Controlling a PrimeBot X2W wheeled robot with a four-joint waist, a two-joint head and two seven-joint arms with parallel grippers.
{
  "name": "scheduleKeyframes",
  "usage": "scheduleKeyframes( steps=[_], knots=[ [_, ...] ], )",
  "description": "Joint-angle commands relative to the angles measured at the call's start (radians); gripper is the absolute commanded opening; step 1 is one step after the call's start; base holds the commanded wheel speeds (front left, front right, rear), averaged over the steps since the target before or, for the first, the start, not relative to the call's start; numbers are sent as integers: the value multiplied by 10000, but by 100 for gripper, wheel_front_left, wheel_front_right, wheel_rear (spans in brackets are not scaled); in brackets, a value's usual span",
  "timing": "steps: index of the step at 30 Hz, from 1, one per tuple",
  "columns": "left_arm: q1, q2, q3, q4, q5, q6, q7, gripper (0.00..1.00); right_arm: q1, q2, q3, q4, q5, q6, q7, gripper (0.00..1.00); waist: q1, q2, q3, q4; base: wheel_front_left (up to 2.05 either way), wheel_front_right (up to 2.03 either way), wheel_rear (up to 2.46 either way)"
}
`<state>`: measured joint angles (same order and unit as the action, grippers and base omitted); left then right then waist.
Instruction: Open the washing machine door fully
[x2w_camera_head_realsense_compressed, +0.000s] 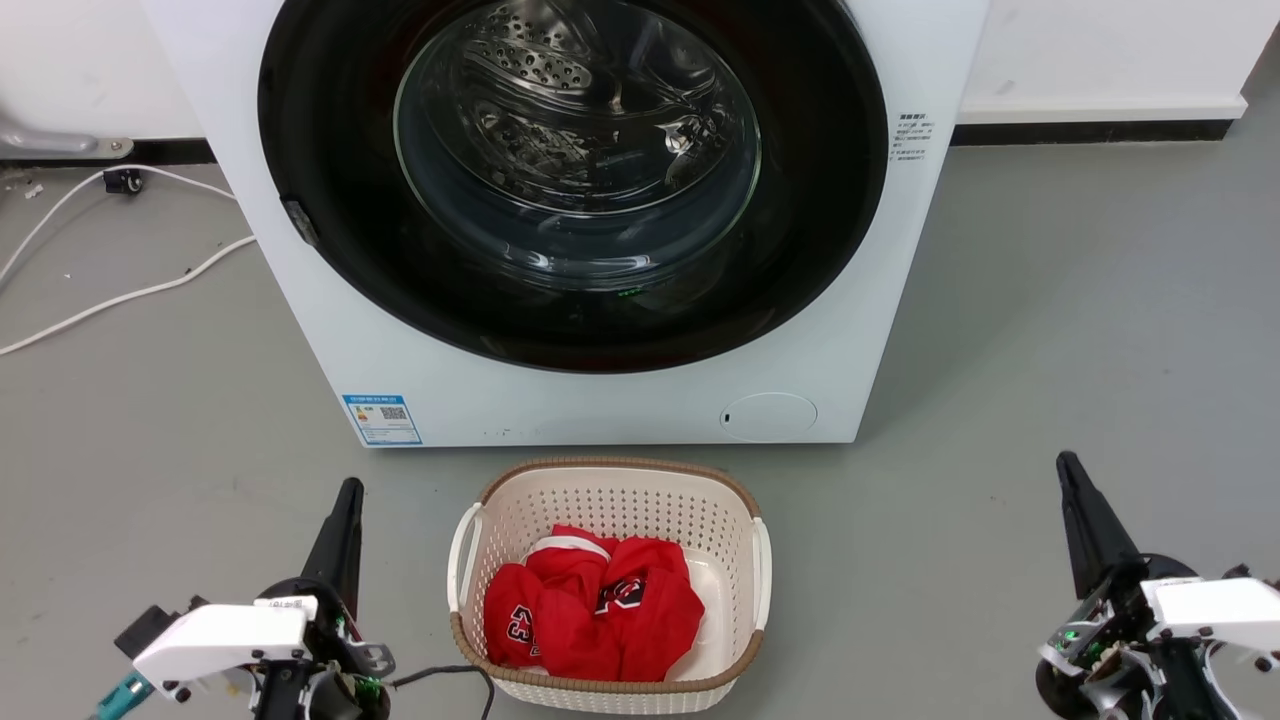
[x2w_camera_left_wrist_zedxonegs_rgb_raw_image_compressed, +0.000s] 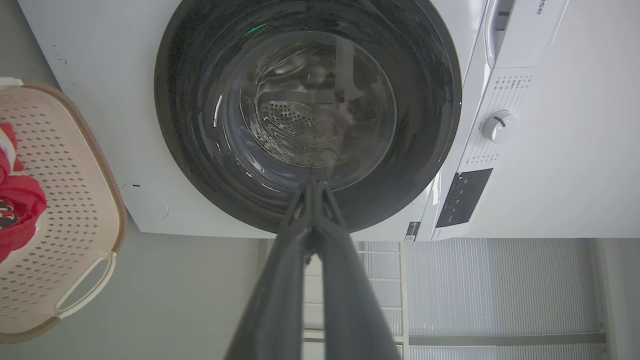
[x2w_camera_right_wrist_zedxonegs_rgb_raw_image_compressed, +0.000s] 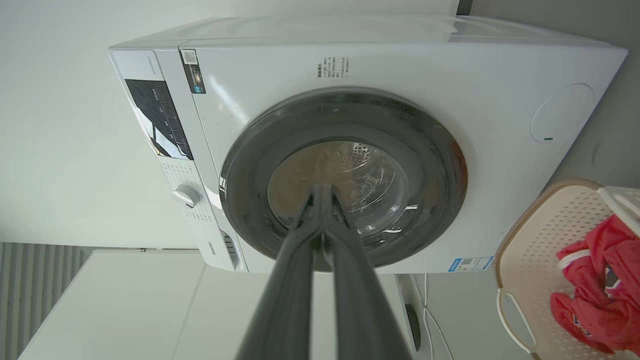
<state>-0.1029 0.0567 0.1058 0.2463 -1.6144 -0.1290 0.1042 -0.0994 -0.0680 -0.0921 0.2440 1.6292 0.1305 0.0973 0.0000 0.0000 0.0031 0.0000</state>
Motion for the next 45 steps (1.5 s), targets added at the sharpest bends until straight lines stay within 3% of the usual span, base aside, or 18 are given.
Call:
scheduleKeyframes(
  steps=[1, 13, 23, 45],
  knots=[
    [21, -8, -7, 43, 0, 2, -8, 100, 28, 4, 4, 37, -6, 2, 1, 100, 0, 0, 0, 0, 0, 0, 0],
    [111, 3, -405, -326, 305, 5, -545, 100, 303, 39, 321, -406, -185, 0, -538, 100, 0, 0, -10, -22, 0, 0, 0],
    [168, 32, -434, -833, 1590, 1, -956, 100, 423, 56, 381, -805, -1357, 1, -928, 100, 0, 0, -19, -12, 0, 0, 0],
    [444, 85, -685, -1811, 6157, -8, -1775, 100, 713, 94, 627, -1959, -7672, 1, -1735, 100, 0, 0, -18, 1, 0, 0, 0]
  ],
)
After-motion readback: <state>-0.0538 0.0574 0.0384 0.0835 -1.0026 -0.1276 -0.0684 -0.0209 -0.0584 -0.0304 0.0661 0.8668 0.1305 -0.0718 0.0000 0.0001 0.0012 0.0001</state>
